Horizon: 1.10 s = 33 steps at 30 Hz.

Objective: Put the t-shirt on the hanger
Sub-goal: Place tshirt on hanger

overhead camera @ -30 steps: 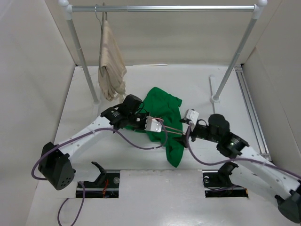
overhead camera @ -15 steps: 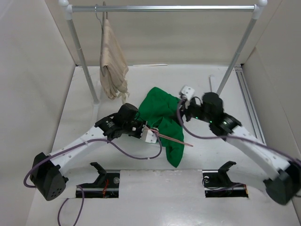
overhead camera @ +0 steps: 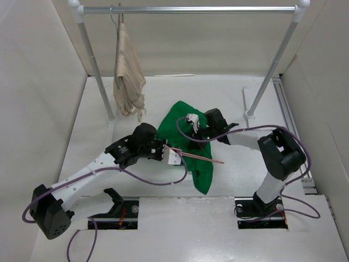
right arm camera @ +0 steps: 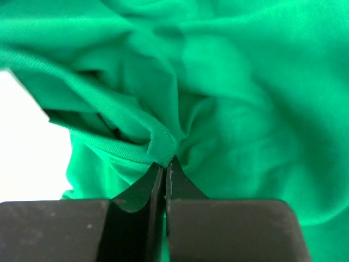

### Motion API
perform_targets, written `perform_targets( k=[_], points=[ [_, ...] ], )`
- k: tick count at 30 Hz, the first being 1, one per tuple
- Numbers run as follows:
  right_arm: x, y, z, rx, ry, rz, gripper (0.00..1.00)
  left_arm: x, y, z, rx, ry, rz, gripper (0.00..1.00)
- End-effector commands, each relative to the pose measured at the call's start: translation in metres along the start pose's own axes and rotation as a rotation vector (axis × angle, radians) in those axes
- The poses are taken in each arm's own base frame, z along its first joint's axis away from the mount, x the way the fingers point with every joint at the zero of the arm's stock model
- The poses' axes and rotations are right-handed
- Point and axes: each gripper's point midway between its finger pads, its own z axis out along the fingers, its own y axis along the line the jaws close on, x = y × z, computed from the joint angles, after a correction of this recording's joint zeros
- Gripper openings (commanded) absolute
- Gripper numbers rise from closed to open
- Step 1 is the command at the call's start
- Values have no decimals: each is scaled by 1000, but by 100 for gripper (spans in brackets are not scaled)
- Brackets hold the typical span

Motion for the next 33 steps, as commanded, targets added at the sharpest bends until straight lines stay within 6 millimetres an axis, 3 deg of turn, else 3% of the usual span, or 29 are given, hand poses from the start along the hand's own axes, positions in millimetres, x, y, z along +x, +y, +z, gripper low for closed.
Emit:
perform_targets(
  k=[1, 3, 4, 6, 7, 10, 11, 13, 14, 16, 18, 24, 31, 33],
  points=[
    [-16, 9, -15, -32, -110, -18, 0, -8, 24, -8, -134, -18, -92, 0],
    [-1, -11, -37, 87, -114, 55, 0, -5, 30, -10, -186, -3, -198, 0],
    [14, -10, -56, 147, -126, 128, 0, -5, 35, -9, -213, -6, -231, 0],
    [38, -25, -87, 281, -155, 246, 0, -2, 42, -11, -254, -1, -292, 0],
    [57, -31, -115, 360, -215, 351, 0, -5, 47, -11, -282, -19, -338, 0],
    [83, -37, -155, 506, -278, 484, 0, 7, 50, -3, -315, 16, -400, 0],
    [76, -33, -172, 557, -327, 463, 0, 11, 56, -2, -348, 20, -433, 0],
    [92, -31, -190, 665, -295, 531, 0, 20, 73, -6, -411, 51, -479, 0],
    [81, -30, -210, 727, -339, 506, 0, 25, 76, -2, -408, 65, -497, 0],
    [90, -27, -227, 809, -315, 546, 0, 31, 82, -4, -433, 96, -492, 0],
    [83, -23, -247, 862, -349, 543, 0, 42, 86, -4, -450, 156, -453, 0],
    [66, -15, -273, 930, -374, 512, 0, 66, 72, -3, -410, 274, -313, 0],
    [28, -10, -295, 926, -421, 415, 0, 86, 42, 6, -289, 362, -146, 0],
    [16, -9, -305, 938, -414, 366, 0, 89, 42, 6, -280, 380, -122, 0]
  ],
)
